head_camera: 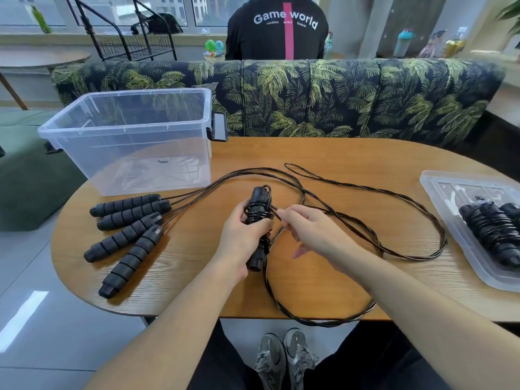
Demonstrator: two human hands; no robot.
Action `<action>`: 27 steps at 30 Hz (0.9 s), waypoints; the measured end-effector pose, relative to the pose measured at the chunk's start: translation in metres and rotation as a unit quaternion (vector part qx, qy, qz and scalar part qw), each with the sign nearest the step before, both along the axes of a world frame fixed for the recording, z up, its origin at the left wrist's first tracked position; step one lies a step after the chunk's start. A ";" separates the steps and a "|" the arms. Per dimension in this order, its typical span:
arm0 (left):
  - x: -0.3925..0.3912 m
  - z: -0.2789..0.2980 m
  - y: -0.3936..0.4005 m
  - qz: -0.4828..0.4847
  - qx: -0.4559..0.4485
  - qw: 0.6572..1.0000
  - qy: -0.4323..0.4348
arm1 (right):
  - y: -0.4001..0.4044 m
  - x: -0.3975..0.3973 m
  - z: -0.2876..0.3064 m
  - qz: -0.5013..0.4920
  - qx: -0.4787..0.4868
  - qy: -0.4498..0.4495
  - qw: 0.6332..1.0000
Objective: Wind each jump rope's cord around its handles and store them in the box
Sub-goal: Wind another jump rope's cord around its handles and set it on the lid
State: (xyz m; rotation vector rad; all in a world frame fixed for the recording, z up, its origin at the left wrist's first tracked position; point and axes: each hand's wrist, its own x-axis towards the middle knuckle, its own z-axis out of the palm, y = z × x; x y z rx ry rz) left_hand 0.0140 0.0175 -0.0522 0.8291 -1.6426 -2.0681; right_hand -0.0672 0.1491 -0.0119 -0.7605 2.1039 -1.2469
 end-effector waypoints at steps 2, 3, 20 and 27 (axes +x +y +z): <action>-0.006 0.002 0.000 -0.008 -0.005 1.000 0.006 | -0.001 0.007 -0.001 -0.009 -0.010 0.118 0.993; -0.009 0.004 0.001 -0.014 -0.013 1.000 0.009 | 0.000 0.008 -0.001 -0.009 -0.017 0.177 0.984; -0.071 0.027 0.073 -0.139 0.115 0.983 0.019 | 0.090 -0.055 0.005 -0.167 -0.065 -0.057 0.982; -0.122 0.041 0.141 -0.163 0.141 0.974 0.061 | 0.155 -0.075 0.014 -0.155 -0.009 0.031 0.987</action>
